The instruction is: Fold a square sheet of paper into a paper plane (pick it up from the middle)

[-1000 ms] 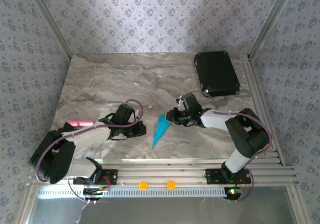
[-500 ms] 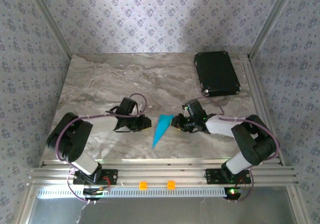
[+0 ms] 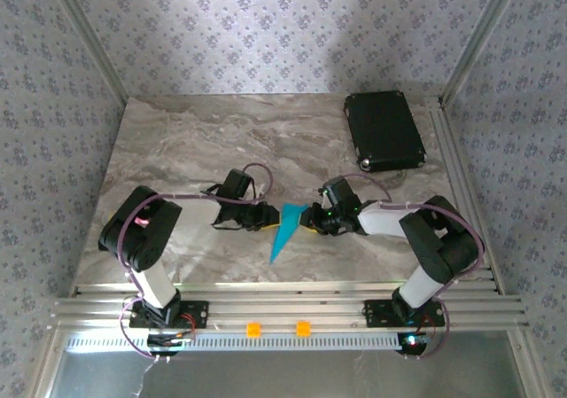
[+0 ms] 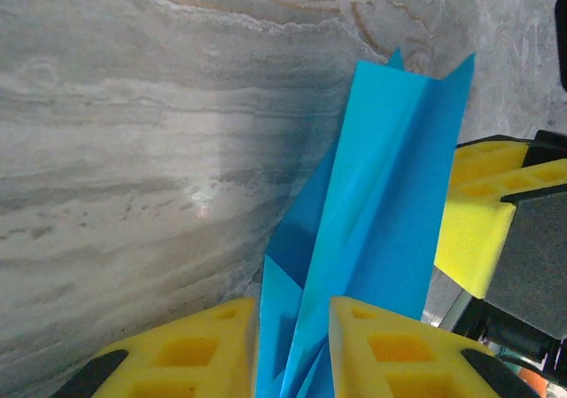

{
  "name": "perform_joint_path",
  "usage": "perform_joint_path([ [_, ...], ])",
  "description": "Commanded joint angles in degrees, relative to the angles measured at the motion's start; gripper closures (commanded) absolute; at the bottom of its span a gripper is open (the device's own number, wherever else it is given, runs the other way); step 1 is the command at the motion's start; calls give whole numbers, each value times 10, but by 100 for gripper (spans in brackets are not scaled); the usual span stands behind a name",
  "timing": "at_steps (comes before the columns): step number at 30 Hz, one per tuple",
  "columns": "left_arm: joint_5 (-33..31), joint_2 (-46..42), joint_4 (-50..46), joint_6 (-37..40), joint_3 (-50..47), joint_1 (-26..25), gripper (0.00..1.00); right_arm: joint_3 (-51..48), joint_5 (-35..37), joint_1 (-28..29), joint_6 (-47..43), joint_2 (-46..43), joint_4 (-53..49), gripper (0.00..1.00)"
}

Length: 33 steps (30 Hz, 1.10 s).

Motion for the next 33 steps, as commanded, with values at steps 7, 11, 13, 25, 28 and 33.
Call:
perform_joint_path([
  [7, 29, 8, 17, 13, 8, -6, 72, 24, 0, 8, 9, 37, 0, 76],
  [11, 33, 8, 21, 15, 7, -6, 72, 22, 7, 6, 5, 31, -12, 76],
  [13, 35, 9, 28, 13, 6, -7, 72, 20, 9, 6, 4, 31, -16, 76],
  [25, 50, 14, 40, 12, 9, -11, 74, 20, -2, 1, 6, 45, -4, 76],
  [28, 44, 6, 40, 13, 6, -13, 79, 20, -4, -1, 7, 42, -3, 76],
  [33, 12, -25, 34, 16, -2, -17, 90, 14, -6, -6, 9, 18, 0, 75],
])
